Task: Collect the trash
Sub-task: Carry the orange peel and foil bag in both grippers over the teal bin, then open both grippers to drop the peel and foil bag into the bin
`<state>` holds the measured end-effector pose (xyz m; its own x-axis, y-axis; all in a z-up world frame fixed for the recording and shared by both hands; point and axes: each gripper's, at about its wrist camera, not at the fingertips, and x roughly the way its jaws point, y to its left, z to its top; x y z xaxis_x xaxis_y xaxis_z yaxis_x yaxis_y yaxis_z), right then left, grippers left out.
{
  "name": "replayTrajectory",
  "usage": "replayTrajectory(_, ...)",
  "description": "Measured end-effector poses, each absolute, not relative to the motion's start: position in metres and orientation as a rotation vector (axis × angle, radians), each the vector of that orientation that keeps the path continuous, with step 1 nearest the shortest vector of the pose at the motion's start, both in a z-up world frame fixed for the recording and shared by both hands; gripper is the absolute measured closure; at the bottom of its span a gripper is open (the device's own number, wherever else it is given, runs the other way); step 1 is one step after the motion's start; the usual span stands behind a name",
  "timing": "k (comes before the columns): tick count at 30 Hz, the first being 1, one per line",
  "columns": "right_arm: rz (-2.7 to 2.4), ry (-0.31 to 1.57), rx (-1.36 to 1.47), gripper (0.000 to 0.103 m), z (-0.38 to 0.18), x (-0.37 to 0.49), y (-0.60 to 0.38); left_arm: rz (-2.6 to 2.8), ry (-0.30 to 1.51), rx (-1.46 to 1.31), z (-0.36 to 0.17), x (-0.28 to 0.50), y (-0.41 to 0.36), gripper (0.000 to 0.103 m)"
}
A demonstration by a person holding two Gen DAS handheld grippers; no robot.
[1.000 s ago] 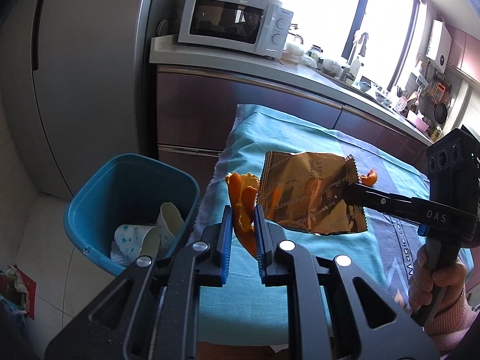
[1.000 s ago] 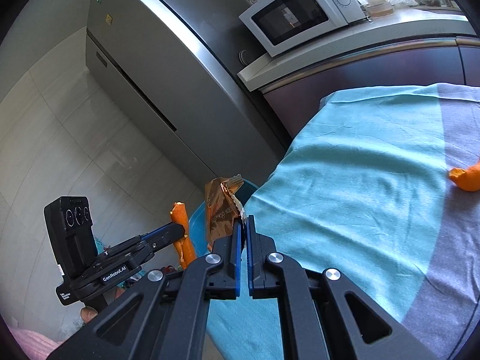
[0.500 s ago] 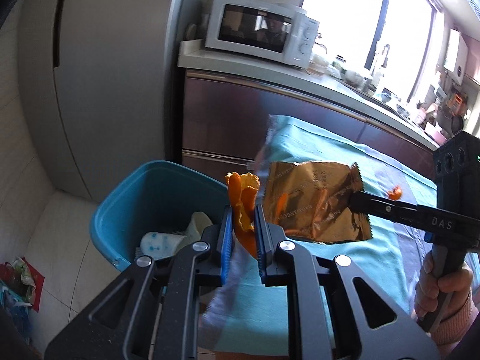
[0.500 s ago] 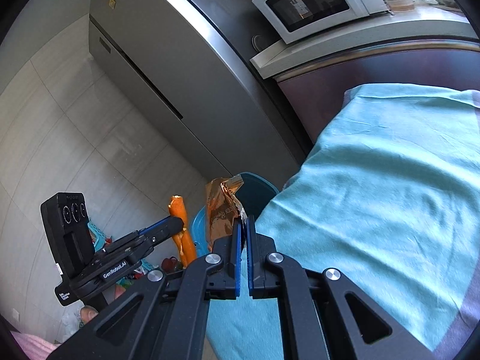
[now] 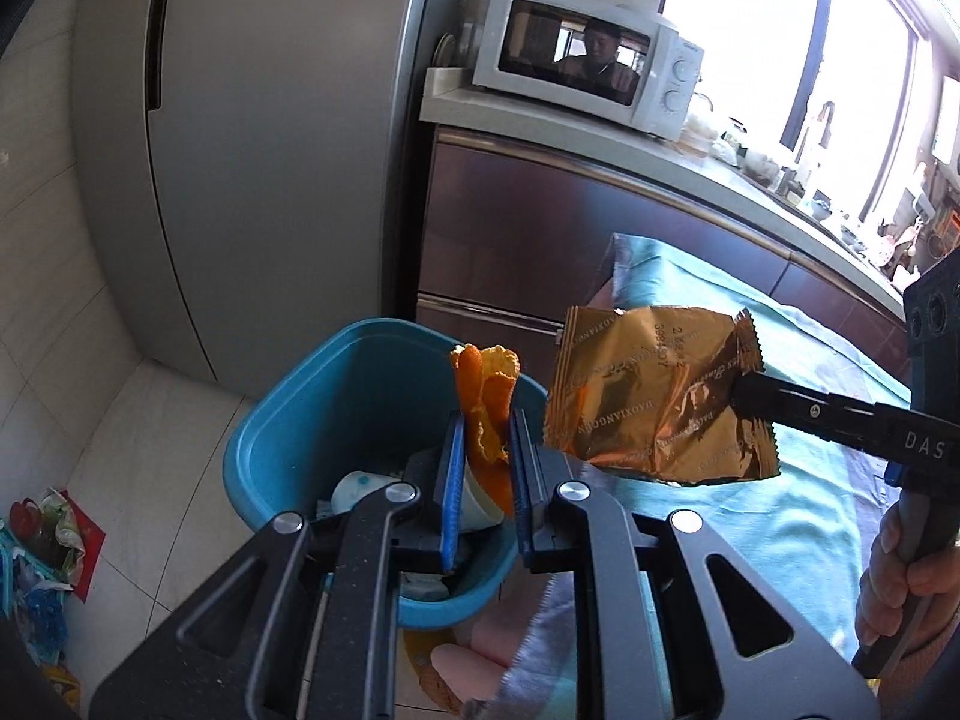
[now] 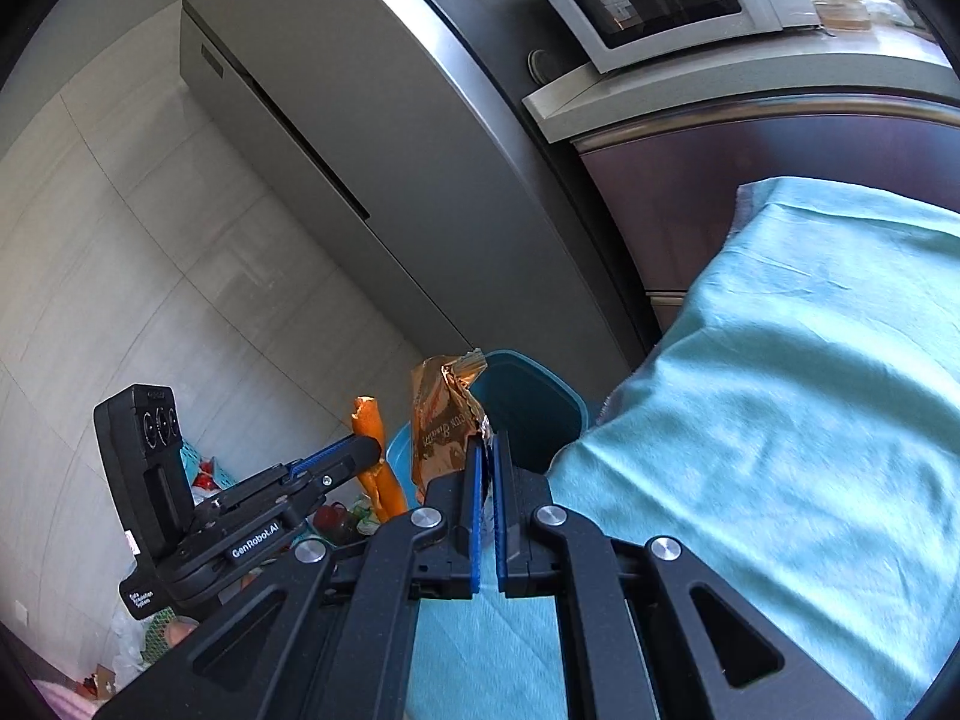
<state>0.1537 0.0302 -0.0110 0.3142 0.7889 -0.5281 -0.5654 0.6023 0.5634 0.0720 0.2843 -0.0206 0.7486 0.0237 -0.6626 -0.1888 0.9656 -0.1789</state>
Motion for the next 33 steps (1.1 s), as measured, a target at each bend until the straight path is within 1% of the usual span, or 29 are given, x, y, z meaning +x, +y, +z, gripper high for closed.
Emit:
replayTrajectory(24,0.912,0.999,0.137,0.100,-0.042,0.156,0.103,0.213,0.832,-0.244,-0.078,0.108,0.311,0.088)
replayTrajectory(33,0.919,1.070,0.082,0.094,-0.053,0.166,0.135,0.246,0.865,-0.267,-0.097,0.119,0.321,0.086)
